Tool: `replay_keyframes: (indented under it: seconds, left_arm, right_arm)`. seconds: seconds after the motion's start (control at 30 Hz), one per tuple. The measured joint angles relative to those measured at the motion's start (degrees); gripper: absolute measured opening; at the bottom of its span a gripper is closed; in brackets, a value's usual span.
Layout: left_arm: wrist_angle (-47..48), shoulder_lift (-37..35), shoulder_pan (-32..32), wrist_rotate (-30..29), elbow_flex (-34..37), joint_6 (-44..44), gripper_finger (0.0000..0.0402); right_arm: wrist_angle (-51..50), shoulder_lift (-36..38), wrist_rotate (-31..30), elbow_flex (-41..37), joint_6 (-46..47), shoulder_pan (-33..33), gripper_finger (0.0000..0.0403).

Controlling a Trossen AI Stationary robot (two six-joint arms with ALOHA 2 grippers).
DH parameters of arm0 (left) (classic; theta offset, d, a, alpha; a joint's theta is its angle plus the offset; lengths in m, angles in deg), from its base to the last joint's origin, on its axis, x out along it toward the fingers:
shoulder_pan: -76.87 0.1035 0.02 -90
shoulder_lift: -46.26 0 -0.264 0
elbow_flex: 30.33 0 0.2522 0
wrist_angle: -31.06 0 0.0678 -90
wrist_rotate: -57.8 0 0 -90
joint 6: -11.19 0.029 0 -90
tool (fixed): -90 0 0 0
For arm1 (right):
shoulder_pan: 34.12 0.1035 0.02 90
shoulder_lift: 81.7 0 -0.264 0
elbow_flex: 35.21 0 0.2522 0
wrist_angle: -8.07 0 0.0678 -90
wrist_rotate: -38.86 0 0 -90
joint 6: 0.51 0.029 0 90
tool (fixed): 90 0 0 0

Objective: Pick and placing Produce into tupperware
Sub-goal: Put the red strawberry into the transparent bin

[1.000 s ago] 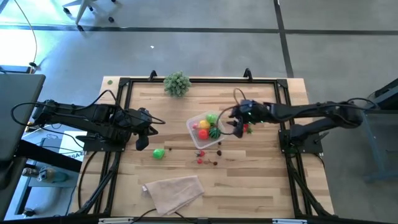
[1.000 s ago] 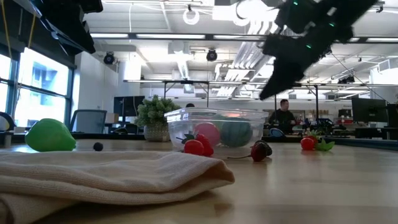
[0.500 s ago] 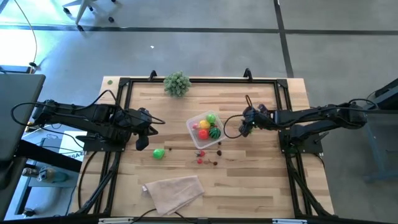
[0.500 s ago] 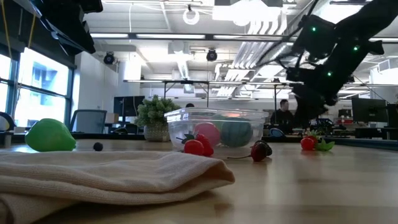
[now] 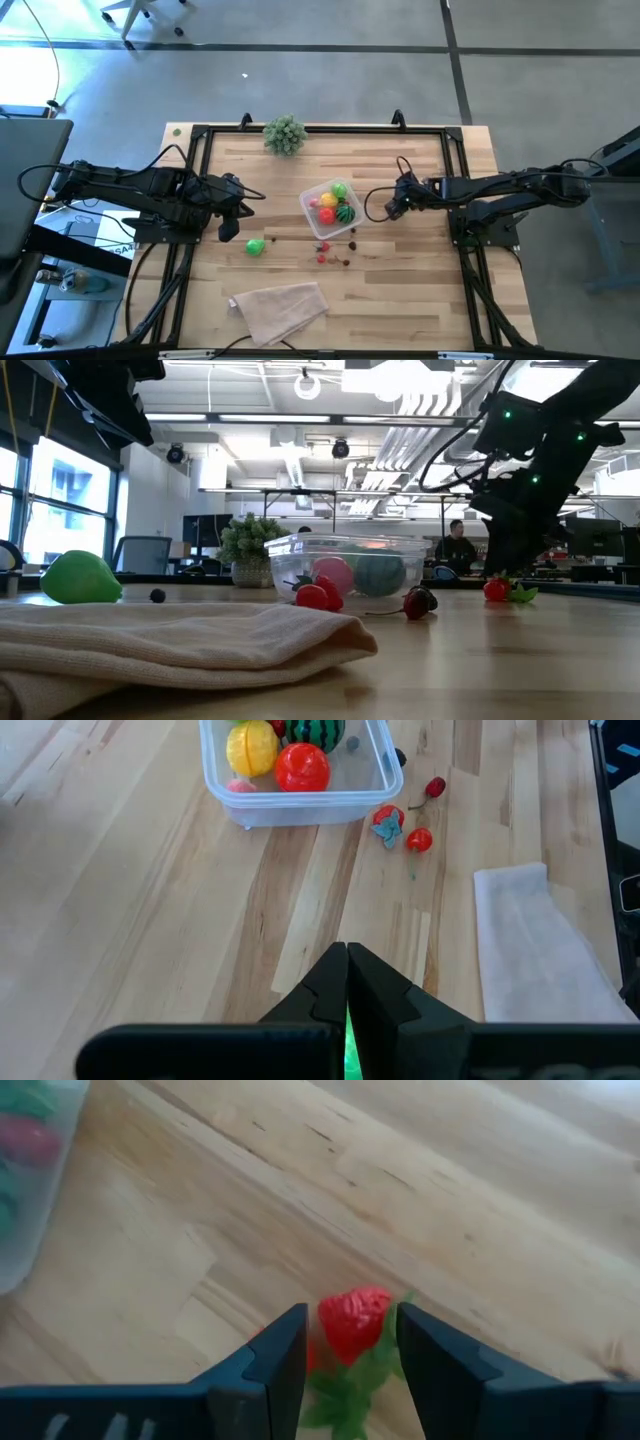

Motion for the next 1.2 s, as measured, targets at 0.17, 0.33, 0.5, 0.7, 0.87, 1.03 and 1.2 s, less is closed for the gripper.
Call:
replay_keyframes:
  seconds: [0.17,0.33,0.5,0.7,0.87,1.03,1.2]
  left_arm:
    - [0.00,0.01,0.00,0.00,0.00,0.00,0.0001]
    - [0.00,0.00,0.01,0.00,0.00,0.01,0.0001]
    - [0.00,0.01,0.00,0.00,0.00,0.00,0.0001]
    - [-0.02,-0.01,0.01,0.00,-0.01,0.00,0.0001]
    - [-0.02,0.01,0.00,0.00,0.00,0.01,0.0001]
    - [-0.02,0.01,0.01,0.00,0.01,0.02,0.0001]
    - [-0.02,0.00,0.00,0.00,0.00,0.00,0.0001]
  right_arm:
    - [-2.08,0.00,0.54,0.00,2.68,0.00,0.0144]
    - [-2.66,0.00,0.57,0.00,2.53,-0.02,0.0153]
    - [-2.35,-0.97,0.57,0.00,2.23,-0.02,0.0179]
    - [-1.60,-3.81,0.21,0.00,1.97,-0.02,0.0197]
    - [1.75,-6.04,-0.22,0.00,0.51,-0.02,0.0197]
    - [2.72,-8.55,-0.13,0.00,0.37,-0.65,0.0197]
    - [3.83,-10.67,0.30,0.22,-2.80,-1.86,0.0197]
